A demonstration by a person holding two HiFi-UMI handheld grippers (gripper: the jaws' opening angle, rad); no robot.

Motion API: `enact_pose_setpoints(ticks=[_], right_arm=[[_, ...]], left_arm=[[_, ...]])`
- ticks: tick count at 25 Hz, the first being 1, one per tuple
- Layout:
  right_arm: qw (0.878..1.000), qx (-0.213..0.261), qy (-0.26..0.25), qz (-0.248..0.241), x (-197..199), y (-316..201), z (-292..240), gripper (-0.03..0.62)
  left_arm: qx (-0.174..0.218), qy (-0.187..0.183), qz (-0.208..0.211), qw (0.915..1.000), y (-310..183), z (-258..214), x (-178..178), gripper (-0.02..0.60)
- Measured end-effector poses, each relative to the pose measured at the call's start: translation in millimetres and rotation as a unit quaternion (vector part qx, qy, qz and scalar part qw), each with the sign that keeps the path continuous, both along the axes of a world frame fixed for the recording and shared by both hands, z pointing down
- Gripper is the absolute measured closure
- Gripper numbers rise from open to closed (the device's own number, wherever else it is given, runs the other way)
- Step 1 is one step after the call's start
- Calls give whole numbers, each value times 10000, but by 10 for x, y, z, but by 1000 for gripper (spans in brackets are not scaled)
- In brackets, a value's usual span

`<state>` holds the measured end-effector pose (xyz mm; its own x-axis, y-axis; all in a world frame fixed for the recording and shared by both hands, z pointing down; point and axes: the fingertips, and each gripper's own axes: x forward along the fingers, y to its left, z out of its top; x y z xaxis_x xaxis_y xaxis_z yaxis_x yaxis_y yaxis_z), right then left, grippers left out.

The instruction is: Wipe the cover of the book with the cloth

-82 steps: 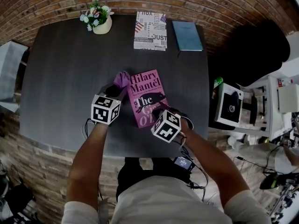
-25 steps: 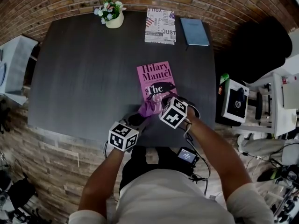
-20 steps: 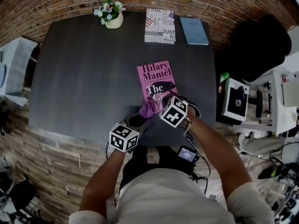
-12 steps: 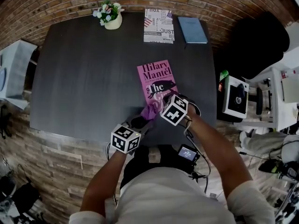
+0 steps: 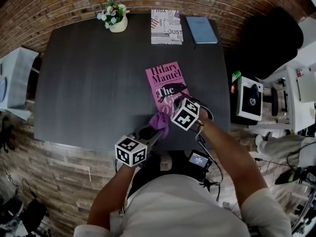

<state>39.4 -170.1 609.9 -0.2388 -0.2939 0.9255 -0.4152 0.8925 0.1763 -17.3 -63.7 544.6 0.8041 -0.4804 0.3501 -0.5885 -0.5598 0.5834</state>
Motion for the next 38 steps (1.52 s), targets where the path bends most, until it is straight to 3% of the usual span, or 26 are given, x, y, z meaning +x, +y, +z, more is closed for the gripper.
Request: enact_pose_setpoints(ticks=[6, 15, 25, 27, 29, 38], right_arm=[[9999, 144, -29, 85, 13, -7, 10, 580], [9954, 175, -516, 789, 53, 96, -96, 577], [9712, 388, -1543, 1776, 87, 200, -563, 576], [9666, 470, -1683, 1875, 91, 223, -673, 554], [9622, 577, -1829, 1936, 82, 272, -824, 491], [9278, 1094, -2848, 2149, 46, 737, -1537, 493]], left_arm=[[-44, 536, -481, 9974, -58, -226, -242, 469], [24, 842, -627, 9945, -36, -470, -487, 468], [257, 1109, -564, 9919, -3, -788, -615, 468], [326, 1163, -537, 9912, 17, -876, -624, 468], [401, 1209, -503, 9906, 55, -971, -630, 468], [817, 1363, -579, 9856, 303, -1384, -753, 468]])
